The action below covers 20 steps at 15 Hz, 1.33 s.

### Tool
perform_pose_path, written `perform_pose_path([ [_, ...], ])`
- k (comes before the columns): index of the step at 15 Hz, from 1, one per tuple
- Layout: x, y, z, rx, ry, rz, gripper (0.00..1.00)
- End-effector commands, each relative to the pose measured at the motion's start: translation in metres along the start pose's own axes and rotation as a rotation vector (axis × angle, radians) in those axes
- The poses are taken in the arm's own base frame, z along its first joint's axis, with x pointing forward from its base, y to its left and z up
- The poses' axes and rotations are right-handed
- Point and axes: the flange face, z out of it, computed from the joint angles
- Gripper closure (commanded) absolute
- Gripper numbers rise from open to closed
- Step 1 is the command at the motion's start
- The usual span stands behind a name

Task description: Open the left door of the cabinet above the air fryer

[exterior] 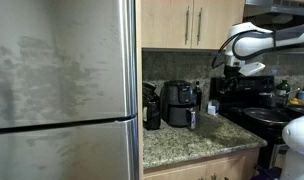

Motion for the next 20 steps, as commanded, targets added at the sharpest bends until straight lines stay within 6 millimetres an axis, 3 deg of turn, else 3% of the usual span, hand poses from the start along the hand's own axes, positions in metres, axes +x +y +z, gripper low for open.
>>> perform_pose_path([
  [1,0.0,0.0,-0.001,0.0,-0.001,0.0,0.0],
  [5,0.001,0.001,0.0,-0.012,0.028,-0.012,0.0],
  [8,0.015,-0.002,-0.001,0.014,0.24,-0.008,0.0],
  [9,0.005,-0.012,-0.079,0.016,0.307,-0.009,0.0],
  [10,0.009,-0.014,-0.086,0.029,0.354,0.014,0.0],
  [13,0.003,-0.029,-0.168,0.089,0.487,0.146,0.0],
  [14,0.006,-0.021,-0.13,0.063,0.446,0.091,0.0],
  [16,-0.003,-0.029,-0.169,0.081,0.511,0.127,0.0],
  [20,0.008,-0.026,-0.181,0.05,0.72,0.116,0.0],
])
